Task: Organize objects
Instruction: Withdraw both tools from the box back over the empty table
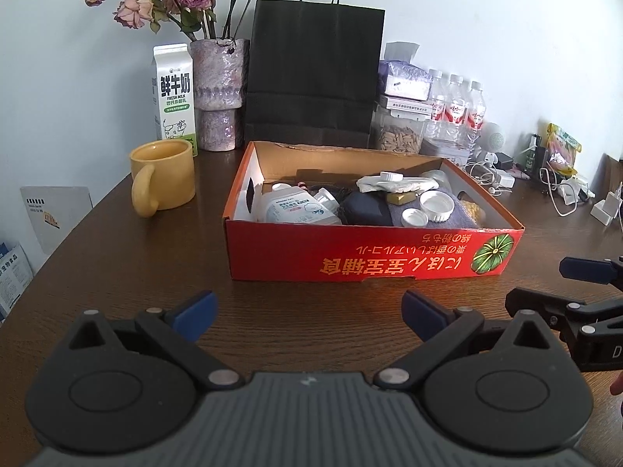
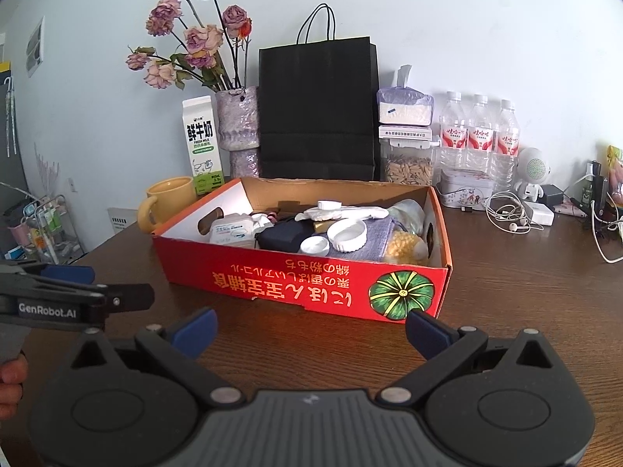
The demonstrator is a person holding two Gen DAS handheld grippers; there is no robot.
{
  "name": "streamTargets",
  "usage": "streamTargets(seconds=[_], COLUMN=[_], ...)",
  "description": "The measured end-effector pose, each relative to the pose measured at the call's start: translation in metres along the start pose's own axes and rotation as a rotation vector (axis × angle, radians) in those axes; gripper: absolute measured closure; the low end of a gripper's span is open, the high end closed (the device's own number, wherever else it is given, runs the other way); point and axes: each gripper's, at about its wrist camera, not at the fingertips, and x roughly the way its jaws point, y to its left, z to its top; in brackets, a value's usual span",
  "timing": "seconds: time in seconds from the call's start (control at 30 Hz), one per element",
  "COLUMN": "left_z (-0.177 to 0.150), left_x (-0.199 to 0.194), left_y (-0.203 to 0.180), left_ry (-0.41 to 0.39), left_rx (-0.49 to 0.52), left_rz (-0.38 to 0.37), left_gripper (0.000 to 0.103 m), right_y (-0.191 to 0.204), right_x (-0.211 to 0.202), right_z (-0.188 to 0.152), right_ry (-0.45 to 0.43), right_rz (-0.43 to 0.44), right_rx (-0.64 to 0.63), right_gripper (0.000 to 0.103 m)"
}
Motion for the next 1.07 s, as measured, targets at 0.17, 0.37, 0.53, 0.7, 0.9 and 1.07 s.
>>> streamTargets(seconds=[0.17, 0.37, 0.53, 0.7, 0.9, 1.07], left_z=[-0.0006, -0.0007, 0.0001, 0.0004, 0.0008, -0.0003], left_x=[-0.0012, -0.0035, -0.0040, -0.0049, -0.0041, -0.0037], left_y=[0.0000, -0.0011, -0.0033, -0.0040, -0.0051, -0.0048], left_ry=[0.000, -0.003, -0.005, -0.010, -0.004, -0.006], left_rx=[0.000, 0.000, 0.003, 0.005, 0.015, 0.012], left_rz=[-0.003, -0.007, -0.009, -0.014, -0.025, -0.034], left_gripper=[0.000, 0.000, 0.000, 0.000, 0.000, 0.000], right_y=[0.0001, 0.0004, 0.0008, 0.0010, 0.0011, 0.0020], right_x=[-0.0005, -0.0016, -0.0014, -0.0015, -0.0007, 0.0014], right_z=[-0.0001, -0.0004, -0.0001, -0.0003, -0.0001, -0.0011], right_ry=[-0.002, -0.003, -0.003, -0.003, -0.002, 0.003], right_rz=[0.001, 0.000, 0.002, 0.001, 0.001, 0.002], right_rx=[-0.001, -0.001, -0.002, -0.001, 0.000, 0.000], right_gripper=[0.000, 0.000, 0.000, 0.000, 0.000, 0.000])
